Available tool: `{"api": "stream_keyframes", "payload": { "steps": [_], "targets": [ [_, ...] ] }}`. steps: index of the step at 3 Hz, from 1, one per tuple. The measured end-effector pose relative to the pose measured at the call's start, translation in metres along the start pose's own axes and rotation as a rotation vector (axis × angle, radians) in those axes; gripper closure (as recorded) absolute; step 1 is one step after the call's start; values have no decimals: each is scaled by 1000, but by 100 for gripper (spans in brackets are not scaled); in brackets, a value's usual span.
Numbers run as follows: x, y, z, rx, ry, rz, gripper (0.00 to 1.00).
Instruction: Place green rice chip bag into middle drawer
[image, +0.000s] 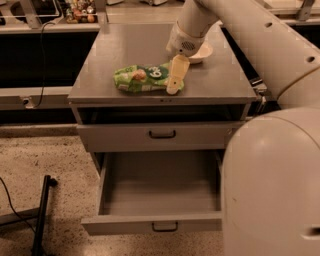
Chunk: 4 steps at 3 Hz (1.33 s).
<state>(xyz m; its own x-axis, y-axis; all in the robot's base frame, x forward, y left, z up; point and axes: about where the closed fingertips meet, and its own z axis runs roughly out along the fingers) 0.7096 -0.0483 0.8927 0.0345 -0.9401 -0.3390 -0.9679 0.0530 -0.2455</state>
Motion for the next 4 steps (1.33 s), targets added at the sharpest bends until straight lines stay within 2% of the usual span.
{"api": "stream_keyframes", "payload": {
  "steps": [1,3,4],
  "targets": [
    [-32,-27,18,26,-11,-57,0],
    [-33,-28,26,40,-19,-38,0],
    [-31,-26,42,35,-17,-7,19]
  ]
}}
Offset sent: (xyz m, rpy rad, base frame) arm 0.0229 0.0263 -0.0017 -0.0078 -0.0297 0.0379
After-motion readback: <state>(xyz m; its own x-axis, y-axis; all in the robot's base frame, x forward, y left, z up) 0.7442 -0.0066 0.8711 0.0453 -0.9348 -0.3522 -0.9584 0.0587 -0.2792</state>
